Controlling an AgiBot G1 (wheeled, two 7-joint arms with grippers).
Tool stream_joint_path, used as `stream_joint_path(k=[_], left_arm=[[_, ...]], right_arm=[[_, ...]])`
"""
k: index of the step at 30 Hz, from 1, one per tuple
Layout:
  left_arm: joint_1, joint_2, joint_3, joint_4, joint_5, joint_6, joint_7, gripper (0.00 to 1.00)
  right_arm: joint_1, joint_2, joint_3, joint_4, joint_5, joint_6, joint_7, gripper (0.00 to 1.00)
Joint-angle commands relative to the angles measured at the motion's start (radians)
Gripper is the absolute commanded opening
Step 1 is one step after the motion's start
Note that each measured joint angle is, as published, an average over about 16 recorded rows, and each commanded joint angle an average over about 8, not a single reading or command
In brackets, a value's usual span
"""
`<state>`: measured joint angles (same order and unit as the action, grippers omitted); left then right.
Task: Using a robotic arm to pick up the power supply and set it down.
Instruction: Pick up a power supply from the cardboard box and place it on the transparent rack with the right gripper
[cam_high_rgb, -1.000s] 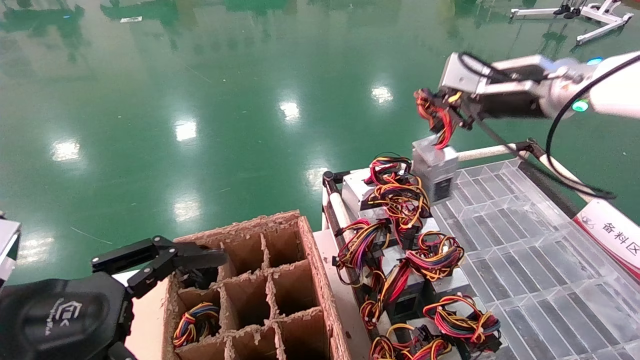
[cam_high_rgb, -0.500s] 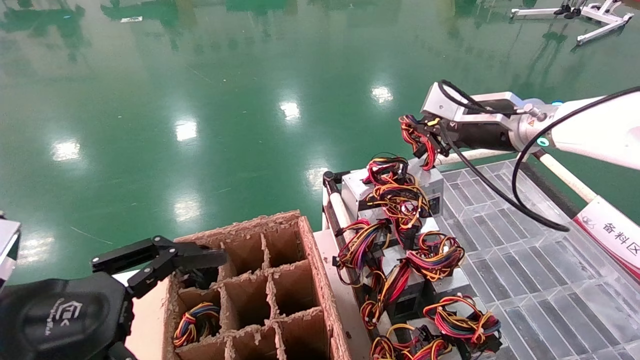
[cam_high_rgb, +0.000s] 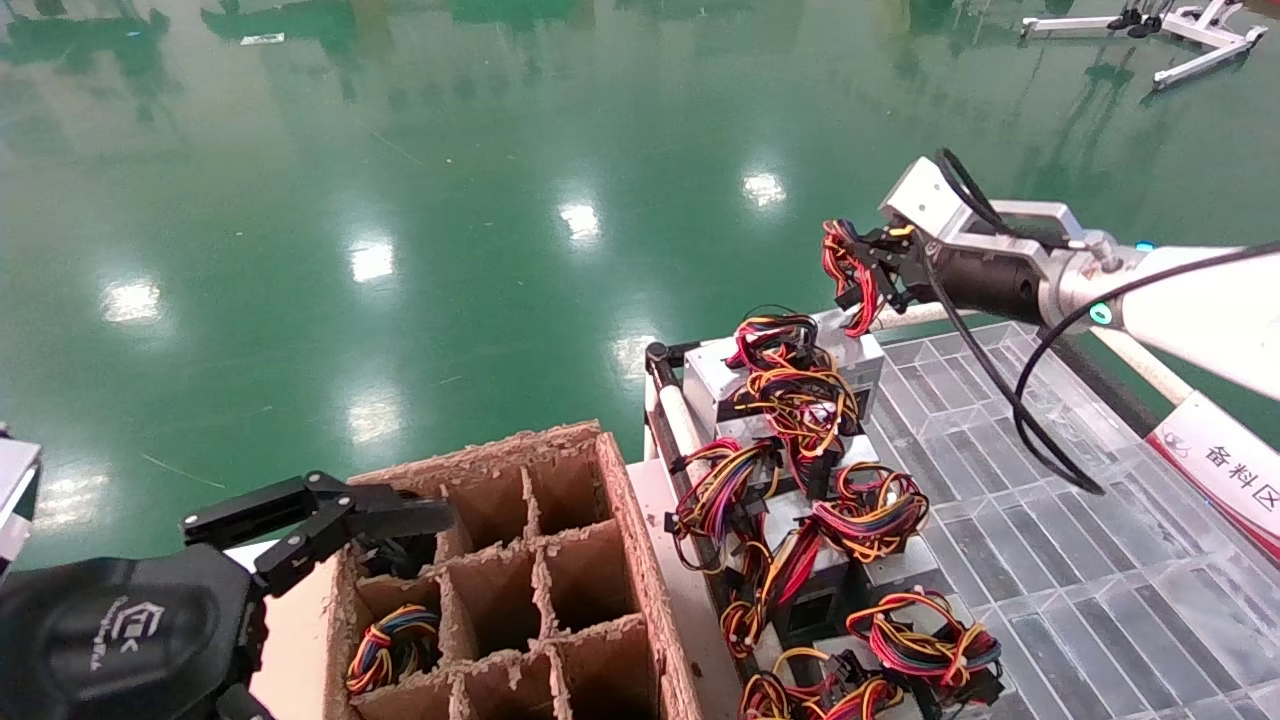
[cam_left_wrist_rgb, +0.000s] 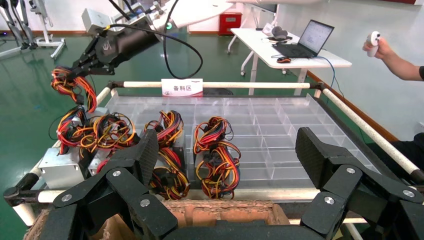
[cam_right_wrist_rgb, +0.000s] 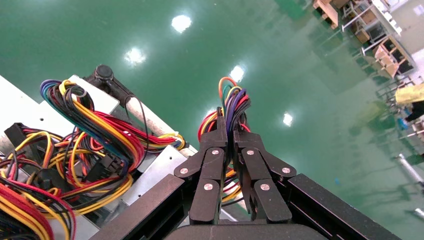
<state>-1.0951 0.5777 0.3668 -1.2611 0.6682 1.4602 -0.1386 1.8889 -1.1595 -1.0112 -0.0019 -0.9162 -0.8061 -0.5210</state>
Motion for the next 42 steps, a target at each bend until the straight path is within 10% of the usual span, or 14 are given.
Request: stream_joint_path(k=[1,27,36,42], left_arm=[[0.000,0.000,0.000,0.000,0.000,0.000,0.000,1.00],[0.000,0.000,0.000,0.000,0.000,0.000,0.000,1.00],[0.000,0.000,0.000,0.000,0.000,0.000,0.000,1.00],[0.000,0.000,0.000,0.000,-0.001,0.000,0.000,1.00]], right_arm=[[-0.017,0.007,0.015,0.002,0.021,0.004,-0.003,0.00],[-0.128,0.025,0.095,0.017,0.134,0.079,-0.213,0.01],[-0.157,0.020,0.109,0.014,0.154,0.131,-0.260,0.97],[-0.161,0.019,0.111,0.014,0.158,0.134,-0.262,1.00]])
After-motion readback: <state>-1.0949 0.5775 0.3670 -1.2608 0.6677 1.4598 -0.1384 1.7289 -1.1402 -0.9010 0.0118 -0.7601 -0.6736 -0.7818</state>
